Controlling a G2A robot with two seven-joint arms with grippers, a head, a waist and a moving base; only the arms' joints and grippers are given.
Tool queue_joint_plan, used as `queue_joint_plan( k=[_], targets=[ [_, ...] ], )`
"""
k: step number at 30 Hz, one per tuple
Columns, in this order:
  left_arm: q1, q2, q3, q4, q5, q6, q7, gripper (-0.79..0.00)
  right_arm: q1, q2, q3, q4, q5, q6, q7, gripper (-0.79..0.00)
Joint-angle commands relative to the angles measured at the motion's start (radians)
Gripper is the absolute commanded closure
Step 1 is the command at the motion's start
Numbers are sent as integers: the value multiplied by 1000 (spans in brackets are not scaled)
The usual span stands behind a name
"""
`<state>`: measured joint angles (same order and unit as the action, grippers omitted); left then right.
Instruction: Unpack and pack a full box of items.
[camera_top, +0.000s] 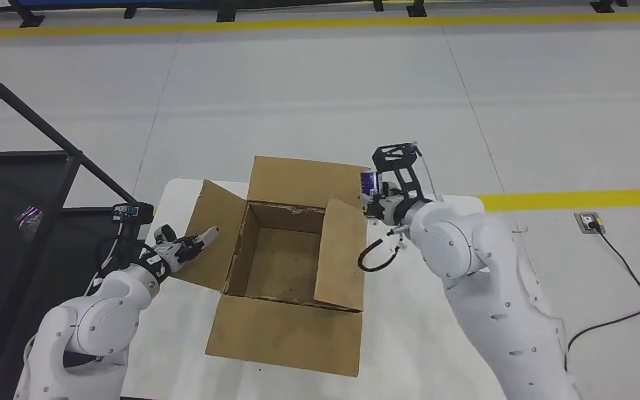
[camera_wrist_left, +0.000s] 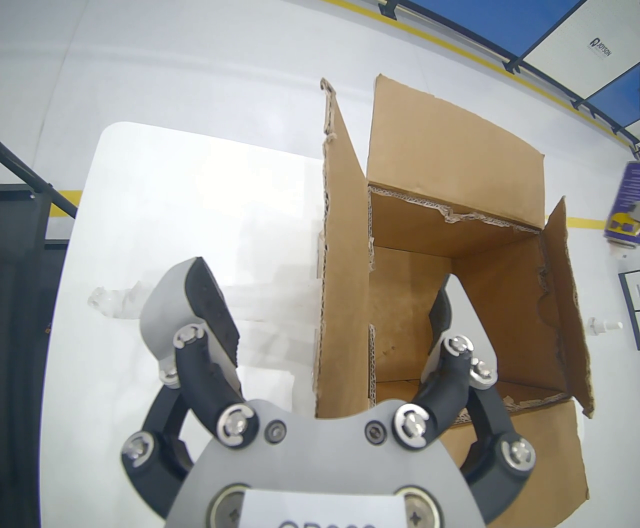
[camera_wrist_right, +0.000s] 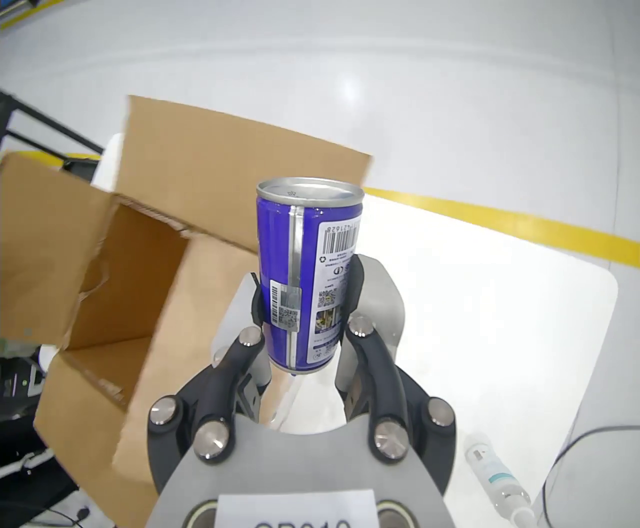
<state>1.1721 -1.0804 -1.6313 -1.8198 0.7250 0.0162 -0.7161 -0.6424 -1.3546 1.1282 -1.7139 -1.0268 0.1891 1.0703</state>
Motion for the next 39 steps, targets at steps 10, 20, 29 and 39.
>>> queue_joint_plan(
  k=[10,20,29,39],
  targets=[
    [0,0,0,0,0,0,0,-785,164,-75,-264,173,131,17,-21,0],
    [0,0,0,0,0,0,0,-785,329,-206,-527,579,210,59,-80,0],
    [0,0,0,0,0,0,0,-785,399,-319,-626,875,294,25,-128,-169],
    [0,0,0,0,0,0,0,-785,437,-397,-648,1018,326,-1,-170,-342]
  ],
)
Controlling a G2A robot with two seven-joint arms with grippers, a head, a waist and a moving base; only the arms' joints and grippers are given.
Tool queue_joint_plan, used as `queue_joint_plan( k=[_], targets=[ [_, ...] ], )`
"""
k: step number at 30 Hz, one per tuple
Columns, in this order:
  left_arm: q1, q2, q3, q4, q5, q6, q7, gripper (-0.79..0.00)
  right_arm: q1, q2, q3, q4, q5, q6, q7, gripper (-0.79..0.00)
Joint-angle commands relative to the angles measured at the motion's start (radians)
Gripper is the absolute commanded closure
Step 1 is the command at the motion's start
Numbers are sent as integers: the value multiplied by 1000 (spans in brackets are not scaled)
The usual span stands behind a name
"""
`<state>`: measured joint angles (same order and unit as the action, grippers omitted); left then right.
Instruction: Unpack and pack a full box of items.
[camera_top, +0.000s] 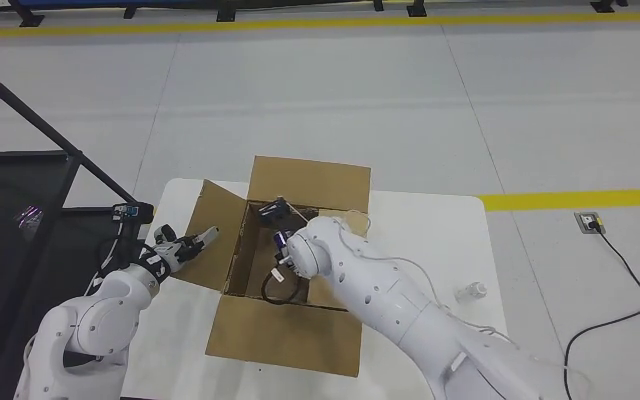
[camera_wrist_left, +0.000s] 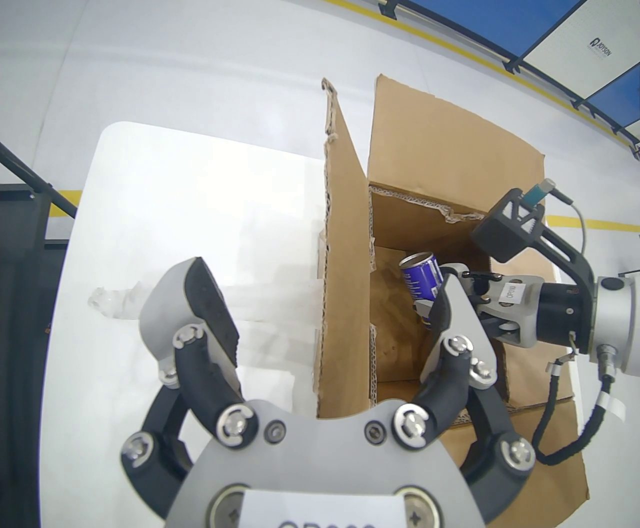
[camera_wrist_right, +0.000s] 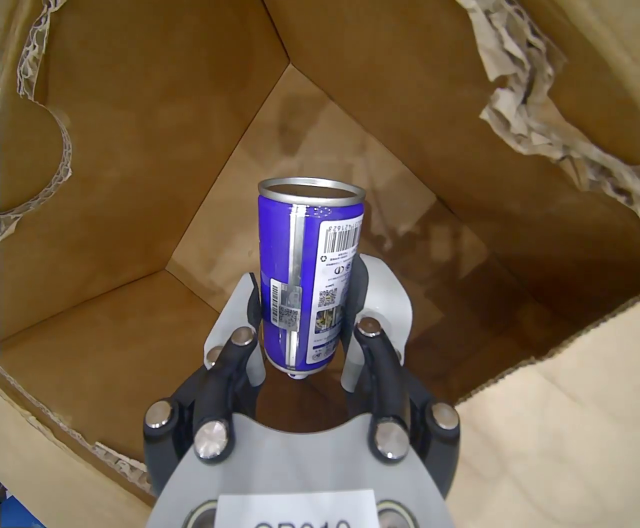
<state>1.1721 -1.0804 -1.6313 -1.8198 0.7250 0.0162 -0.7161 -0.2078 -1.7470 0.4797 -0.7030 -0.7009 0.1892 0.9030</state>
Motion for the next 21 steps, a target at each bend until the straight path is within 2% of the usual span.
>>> queue_joint_plan(
  k=[1,8,12,18,19,21],
  targets=[
    [0,0,0,0,0,0,0,-785,4,-9,1,14,0,-1,-5,-348],
    [0,0,0,0,0,0,0,-785,9,-25,15,33,-11,-9,-18,-360],
    [0,0,0,0,0,0,0,-785,0,-21,30,-30,-36,-8,-36,-385],
    [0,0,0,0,0,0,0,-785,-62,23,74,-289,-159,56,-41,-431],
    [0,0,0,0,0,0,0,-785,-79,34,83,-346,-190,70,-29,-462],
    [0,0,0,0,0,0,0,-785,-117,57,102,-464,-263,96,0,-582]
  ],
)
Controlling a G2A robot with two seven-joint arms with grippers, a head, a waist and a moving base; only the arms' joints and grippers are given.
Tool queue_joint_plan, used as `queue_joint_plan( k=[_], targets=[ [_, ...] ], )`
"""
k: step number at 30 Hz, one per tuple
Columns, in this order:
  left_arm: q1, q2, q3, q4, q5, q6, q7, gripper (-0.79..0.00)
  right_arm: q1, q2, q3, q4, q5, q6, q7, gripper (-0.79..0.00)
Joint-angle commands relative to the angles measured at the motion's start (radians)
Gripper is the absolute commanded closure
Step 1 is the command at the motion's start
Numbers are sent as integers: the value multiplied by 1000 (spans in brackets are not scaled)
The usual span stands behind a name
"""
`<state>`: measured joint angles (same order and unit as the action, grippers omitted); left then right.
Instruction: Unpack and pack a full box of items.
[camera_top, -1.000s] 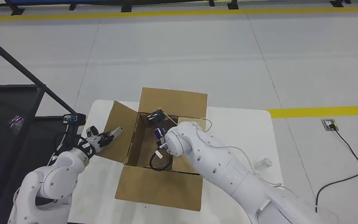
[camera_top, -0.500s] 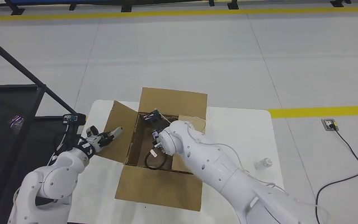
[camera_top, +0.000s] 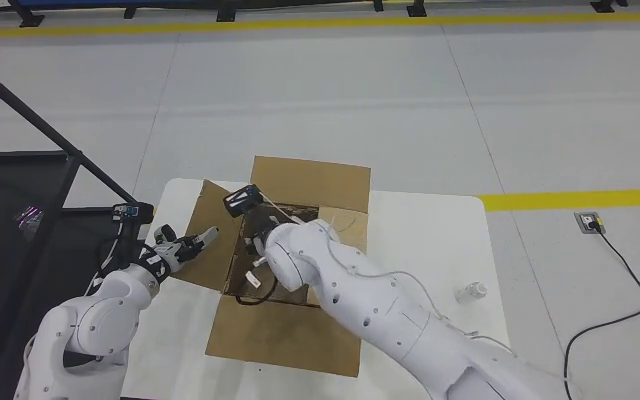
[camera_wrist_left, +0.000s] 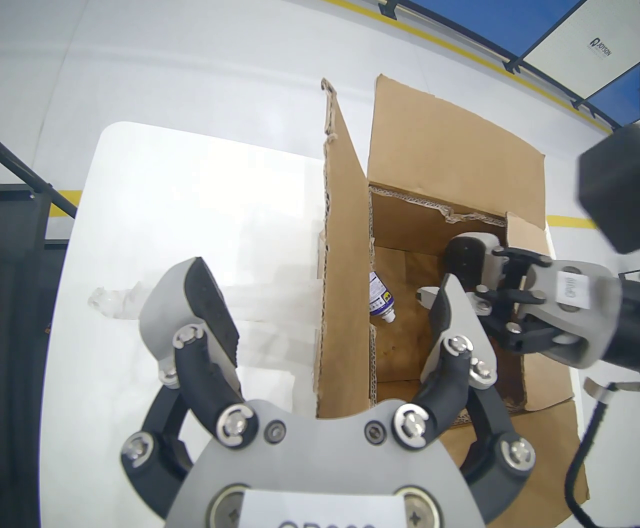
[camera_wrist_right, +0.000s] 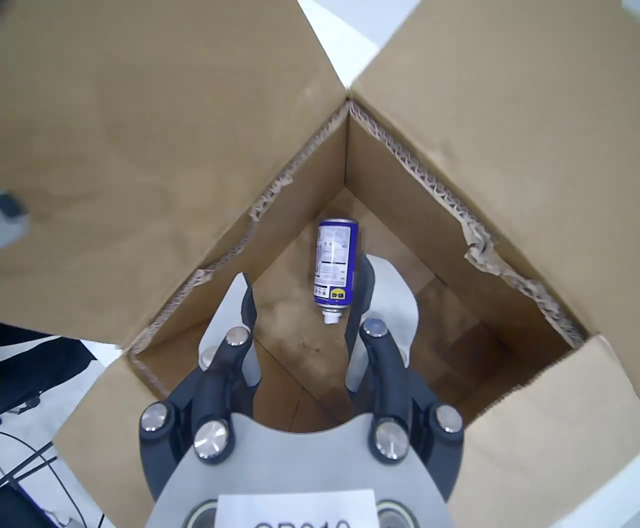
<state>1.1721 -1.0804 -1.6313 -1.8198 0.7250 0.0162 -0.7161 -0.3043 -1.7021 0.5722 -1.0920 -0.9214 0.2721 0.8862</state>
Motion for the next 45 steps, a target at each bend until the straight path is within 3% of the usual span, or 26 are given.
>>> queue_joint_plan(
  k=[1,5,17,26,33,39,45],
  targets=[
    [0,0,0,0,0,0,0,-785,-41,23,21,-133,-77,24,35,-643],
    [0,0,0,0,0,0,0,-785,-124,65,75,-342,-214,36,110,-785],
    [0,0,0,0,0,0,0,-785,-374,141,258,-800,-608,44,278,-785],
    [0,0,0,0,0,0,0,-785,-610,179,486,-1087,-894,68,385,-785],
    [0,0,0,0,0,0,0,-785,-804,191,725,-1258,-1114,120,519,-785],
    [0,0,0,0,0,0,0,-785,-900,190,976,-1204,-933,58,604,-785],
    [0,0,0,0,0,0,0,-785,-854,199,1183,-978,-616,-78,649,-785]
  ],
)
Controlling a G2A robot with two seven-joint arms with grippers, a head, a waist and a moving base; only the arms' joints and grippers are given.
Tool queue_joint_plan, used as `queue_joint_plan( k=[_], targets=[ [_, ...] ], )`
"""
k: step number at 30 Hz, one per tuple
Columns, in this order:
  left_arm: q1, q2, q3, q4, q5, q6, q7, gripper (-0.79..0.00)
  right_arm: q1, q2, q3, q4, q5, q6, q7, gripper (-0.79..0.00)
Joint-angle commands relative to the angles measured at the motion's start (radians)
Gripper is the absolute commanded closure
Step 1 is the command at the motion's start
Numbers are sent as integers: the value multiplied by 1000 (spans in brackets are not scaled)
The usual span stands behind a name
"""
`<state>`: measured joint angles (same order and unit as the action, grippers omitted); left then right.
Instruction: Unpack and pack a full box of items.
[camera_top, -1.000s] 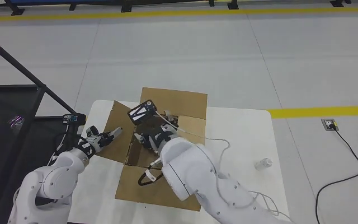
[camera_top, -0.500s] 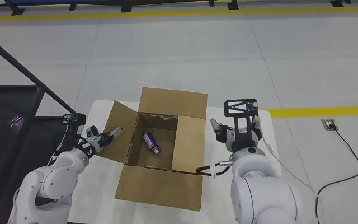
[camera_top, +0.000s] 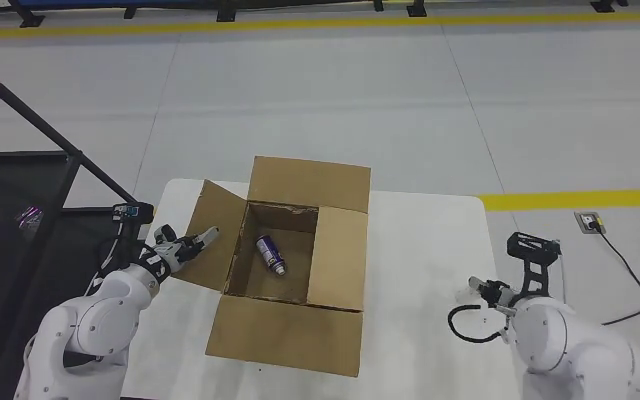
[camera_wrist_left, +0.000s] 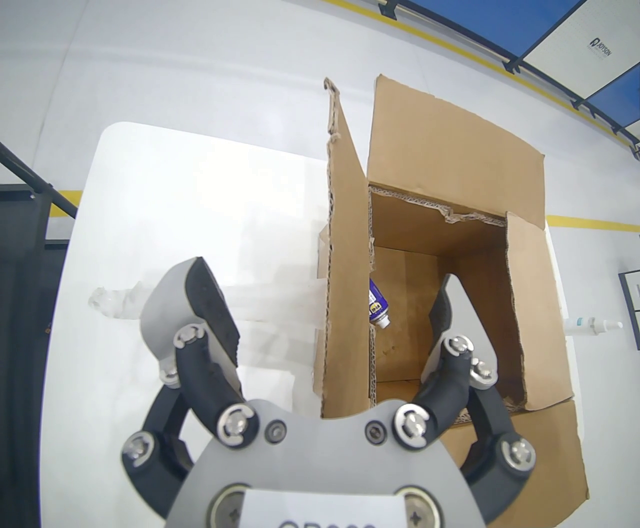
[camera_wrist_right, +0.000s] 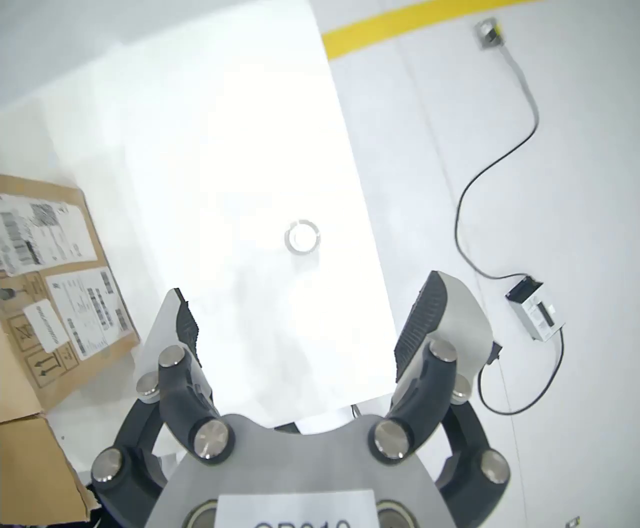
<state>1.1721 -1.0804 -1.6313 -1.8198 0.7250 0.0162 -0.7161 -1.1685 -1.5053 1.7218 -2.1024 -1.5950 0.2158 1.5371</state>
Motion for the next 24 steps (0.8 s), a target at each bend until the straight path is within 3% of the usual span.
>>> queue_joint_plan(
  k=[1,7,18,20,21,22,24],
  targets=[
    [0,0,0,0,0,0,0,-785,20,5,60,64,94,-45,-13,-785],
    [0,0,0,0,0,0,0,-785,81,20,135,266,223,-118,-85,-785],
    [0,0,0,0,0,0,0,-785,194,43,116,518,263,-160,-96,-776],
    [0,0,0,0,0,0,0,-785,207,47,108,541,255,-154,-88,-610],
    [0,0,0,0,0,0,0,-785,212,49,105,549,259,-155,-83,-372],
    [0,0,0,0,0,0,0,-785,216,51,102,555,257,-154,-80,-317],
    [0,0,0,0,0,0,0,-785,221,54,97,562,257,-152,-77,-123]
  ],
)
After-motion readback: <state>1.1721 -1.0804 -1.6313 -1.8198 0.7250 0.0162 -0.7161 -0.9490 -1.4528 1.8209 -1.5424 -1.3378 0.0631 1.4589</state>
